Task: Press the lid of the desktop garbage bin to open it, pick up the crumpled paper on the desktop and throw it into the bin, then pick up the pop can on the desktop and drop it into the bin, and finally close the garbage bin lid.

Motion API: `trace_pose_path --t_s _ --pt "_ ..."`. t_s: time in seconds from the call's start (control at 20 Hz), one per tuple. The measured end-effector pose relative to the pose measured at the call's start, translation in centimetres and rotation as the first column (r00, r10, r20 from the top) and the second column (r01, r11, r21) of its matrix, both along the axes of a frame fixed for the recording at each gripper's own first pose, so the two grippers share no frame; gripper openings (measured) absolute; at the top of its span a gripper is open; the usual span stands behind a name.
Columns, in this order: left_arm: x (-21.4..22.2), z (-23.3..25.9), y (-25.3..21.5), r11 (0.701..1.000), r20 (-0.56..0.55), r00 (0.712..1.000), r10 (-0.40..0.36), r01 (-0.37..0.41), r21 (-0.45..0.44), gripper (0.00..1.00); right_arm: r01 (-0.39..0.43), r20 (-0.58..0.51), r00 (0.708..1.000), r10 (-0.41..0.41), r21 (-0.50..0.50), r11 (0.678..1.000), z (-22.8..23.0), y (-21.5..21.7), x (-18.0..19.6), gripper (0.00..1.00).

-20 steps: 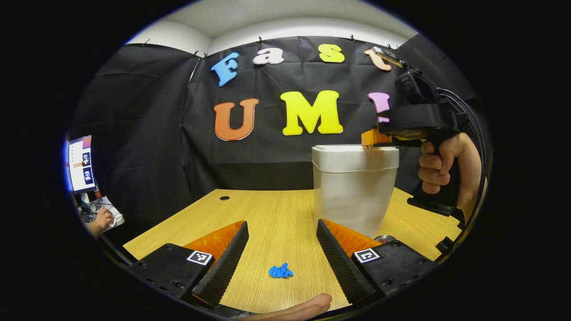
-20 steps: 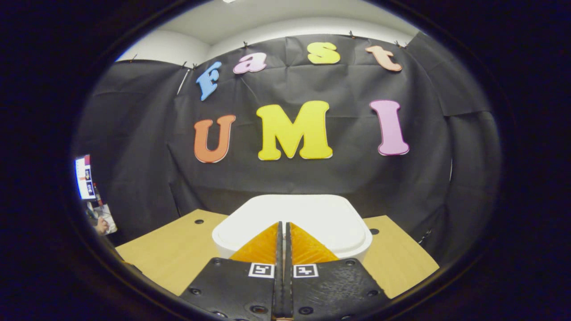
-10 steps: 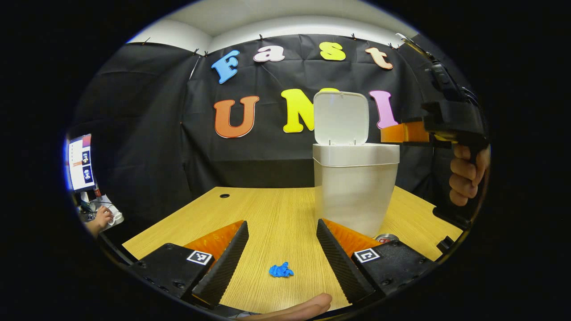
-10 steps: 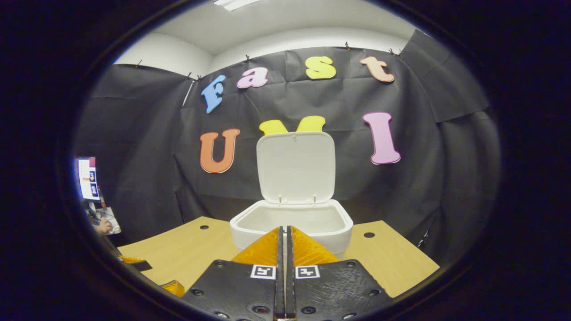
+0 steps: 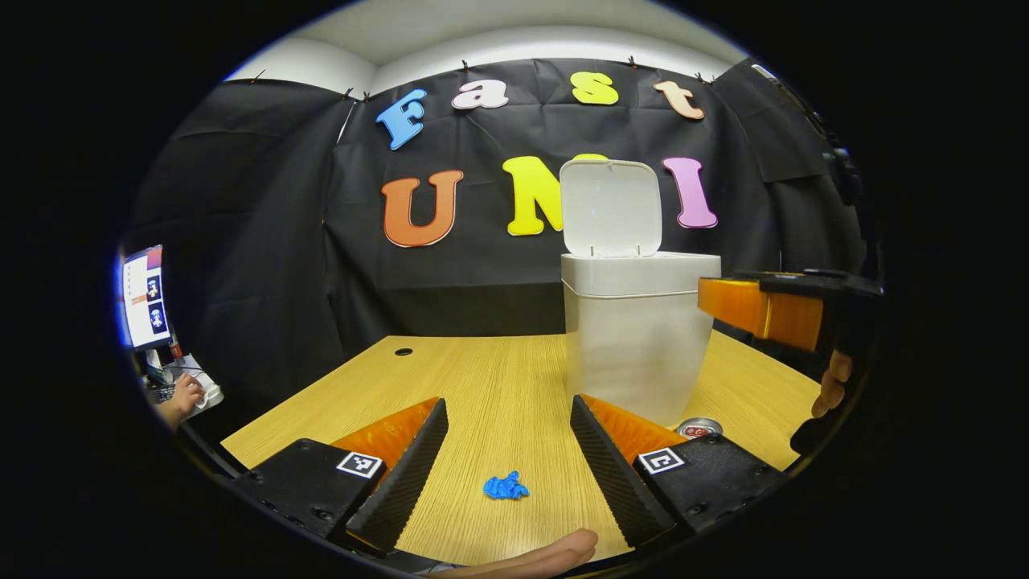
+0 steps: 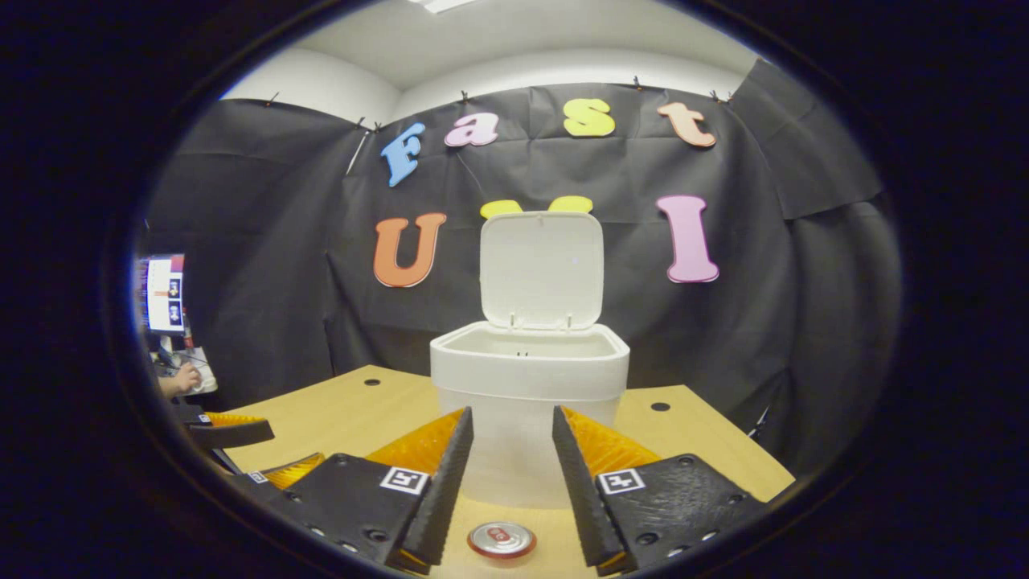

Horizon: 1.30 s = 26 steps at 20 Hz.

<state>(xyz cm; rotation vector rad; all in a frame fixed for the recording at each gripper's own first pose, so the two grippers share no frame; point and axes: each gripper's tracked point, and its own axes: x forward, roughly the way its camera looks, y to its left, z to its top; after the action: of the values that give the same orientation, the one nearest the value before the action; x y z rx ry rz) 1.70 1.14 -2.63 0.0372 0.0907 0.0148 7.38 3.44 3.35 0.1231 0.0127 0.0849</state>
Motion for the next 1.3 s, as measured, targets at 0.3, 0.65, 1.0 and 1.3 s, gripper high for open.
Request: trace_pose_path --t_s 0.3,0.65,1.0,1.3 --pt "0.5 -0.3 0.2 1.0 -0.003 1.0 0.001 -0.001 -0.005 0.99 -0.004 0.005 1.0 0.004 -0.08 0.997 -2.2 0.5 -4.1 0.96" --pt "2.0 -2.7 0.5 1.0 -0.068 0.998 -0.002 0.002 0.004 0.99 0.049 0.041 0.998 -0.043 -0.159 0.986 -5.1 -0.4 -6.4 0.95" --pt "5.1 -7.7 0.1 0.996 -0.214 0.974 -0.08 0.072 -0.045 0.99 0.091 0.047 0.995 -0.089 -0.047 0.995 -5.9 -1.8 -5.8 0.98" --pt "5.9 -14.9 0.9 0.995 -0.471 0.878 -0.082 0.045 -0.09 1.0 0.114 0.045 0.993 -0.111 -0.082 0.99 -6.3 -1.7 -5.7 0.98"
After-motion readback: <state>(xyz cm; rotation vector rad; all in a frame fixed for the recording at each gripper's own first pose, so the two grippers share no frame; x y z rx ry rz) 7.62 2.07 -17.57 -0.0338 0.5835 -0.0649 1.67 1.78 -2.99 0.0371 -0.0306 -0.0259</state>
